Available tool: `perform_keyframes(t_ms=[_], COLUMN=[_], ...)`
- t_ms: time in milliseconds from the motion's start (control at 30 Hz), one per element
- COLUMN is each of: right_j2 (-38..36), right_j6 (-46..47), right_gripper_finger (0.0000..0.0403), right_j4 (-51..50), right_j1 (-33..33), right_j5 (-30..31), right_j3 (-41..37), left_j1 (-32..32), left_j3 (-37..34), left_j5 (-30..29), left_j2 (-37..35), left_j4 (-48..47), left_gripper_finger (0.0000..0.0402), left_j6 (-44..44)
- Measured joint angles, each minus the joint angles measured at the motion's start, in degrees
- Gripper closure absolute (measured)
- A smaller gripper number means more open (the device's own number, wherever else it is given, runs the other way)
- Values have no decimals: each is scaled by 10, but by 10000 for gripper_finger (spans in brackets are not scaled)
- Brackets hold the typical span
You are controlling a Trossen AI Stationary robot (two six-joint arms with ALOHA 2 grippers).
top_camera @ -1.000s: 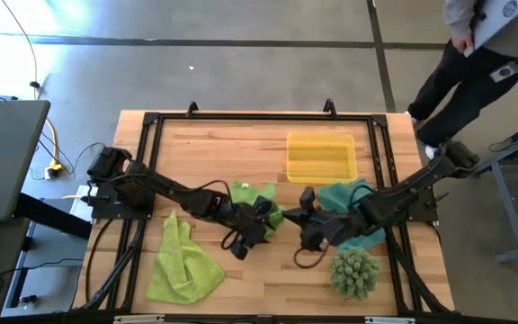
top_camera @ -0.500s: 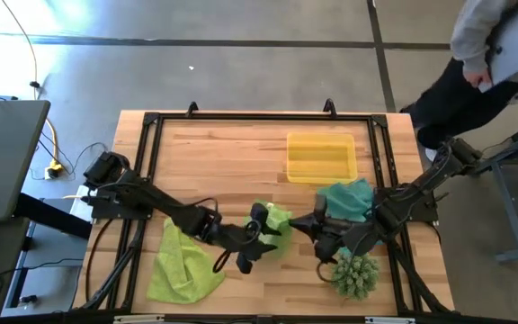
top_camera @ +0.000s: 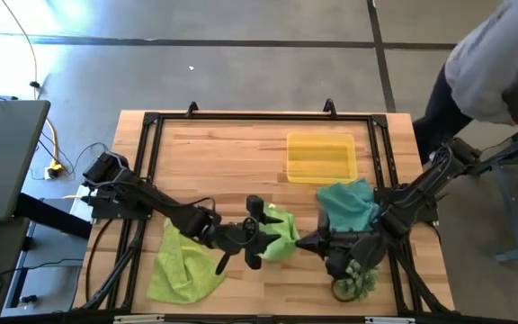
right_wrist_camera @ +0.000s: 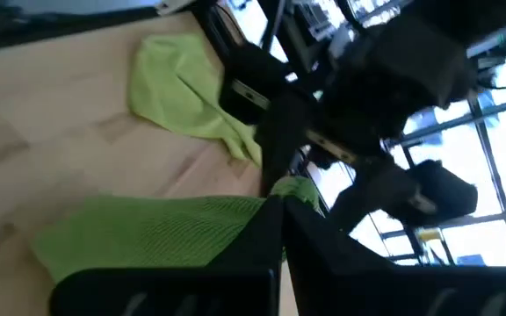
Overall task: Roll microfiber towels into tight, uniform cylinder then place into a basket
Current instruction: Fold the top green microfiber towel
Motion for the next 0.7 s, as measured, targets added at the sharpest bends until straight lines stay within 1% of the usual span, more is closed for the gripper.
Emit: perform_keyframes(t_ms=[67,200,267,333,567,700], right_j2=[0,0,0,0,1,1], right_j6=[-1,-2,-5,-21,-83,-95], right_gripper_finger=[403,403,403,403,403,403], right_j4=[1,8,11,19,85,90], right_j1=[11,22,24,24,24,24], right_j5=[3,45,52,51,49,52], right_j3=[0,0,0,0,0,0], left_j1=[1,8,11,15,25,26], left_j3=[0,0,-1,0,-1,-1], left_j5=[16,110,134,137,131,119], left_j2=[0,5,7,16,47,73], left_j4=[-6,-19,-23,-13,-27,-31], left_gripper_finger=[220,220,220,220,220,220], left_j6=[-9,-26,-26,-26,-47,-62])
